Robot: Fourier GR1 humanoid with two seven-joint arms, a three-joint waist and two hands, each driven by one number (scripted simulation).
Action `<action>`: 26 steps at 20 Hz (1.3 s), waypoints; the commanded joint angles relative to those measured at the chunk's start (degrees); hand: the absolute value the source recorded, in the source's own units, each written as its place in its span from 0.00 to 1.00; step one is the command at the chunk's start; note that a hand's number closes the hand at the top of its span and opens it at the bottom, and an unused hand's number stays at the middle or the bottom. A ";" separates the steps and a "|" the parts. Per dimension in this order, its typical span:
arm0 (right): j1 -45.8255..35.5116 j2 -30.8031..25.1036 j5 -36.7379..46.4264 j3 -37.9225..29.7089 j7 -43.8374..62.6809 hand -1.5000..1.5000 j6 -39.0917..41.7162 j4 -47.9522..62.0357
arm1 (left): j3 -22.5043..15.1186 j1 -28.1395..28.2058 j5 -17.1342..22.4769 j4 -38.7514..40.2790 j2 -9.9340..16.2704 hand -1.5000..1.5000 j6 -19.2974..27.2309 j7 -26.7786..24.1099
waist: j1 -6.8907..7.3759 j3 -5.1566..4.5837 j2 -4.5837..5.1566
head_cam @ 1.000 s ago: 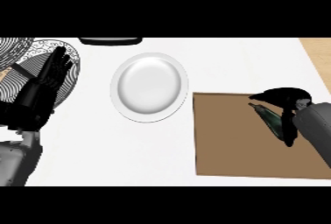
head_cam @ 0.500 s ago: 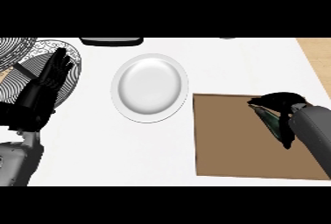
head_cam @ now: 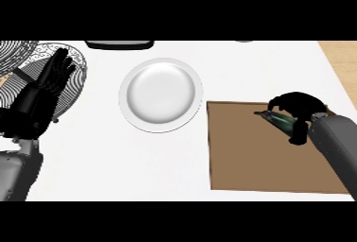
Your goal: Pick the eggplant from the tray and place it in the plate
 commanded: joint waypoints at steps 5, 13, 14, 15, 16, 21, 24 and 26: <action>7.99 3.19 0.63 -8.90 24.21 1.00 -15.23 -4.28 | 2.46 3.66 -0.76 -0.68 0.65 0.50 2.03 1.09 | -4.81 0.59 -1.28; 16.93 10.86 2.47 -10.76 43.32 1.00 -28.68 -23.20 | 3.09 4.80 -0.70 -2.12 0.84 0.50 2.72 2.50 | -7.26 0.44 -2.29; 17.24 13.20 2.97 -9.47 45.17 1.00 -28.99 -26.50 | 3.01 5.89 -0.73 -2.34 0.96 0.50 2.23 1.70 | -6.63 0.39 -2.30; 16.63 12.97 4.62 -8.48 47.17 1.00 -29.09 -30.52 | 3.32 5.99 -0.78 -1.67 1.24 0.50 1.81 0.78 | -6.61 0.32 -2.15; 17.52 14.58 5.31 -7.36 47.22 1.00 -31.23 -34.26 | 4.37 3.95 -0.86 -1.07 2.43 0.50 2.24 2.47 | -7.06 0.44 -2.04; 18.79 21.67 9.92 0.12 55.00 1.00 -30.87 -52.24 | 2.26 5.87 -1.44 -2.46 0.80 0.50 1.46 0.49 | -4.42 0.56 -1.25; 20.72 24.48 15.65 5.22 61.05 1.00 -30.07 -62.08 | 1.40 4.31 -1.12 -2.13 -0.31 0.50 0.83 0.21 | -3.34 0.65 -0.50; 18.88 26.72 17.44 7.15 64.80 1.00 -25.91 -65.44 | 0.04 5.03 -1.78 -3.77 -1.48 0.50 0.75 -0.29 | -1.62 0.71 0.00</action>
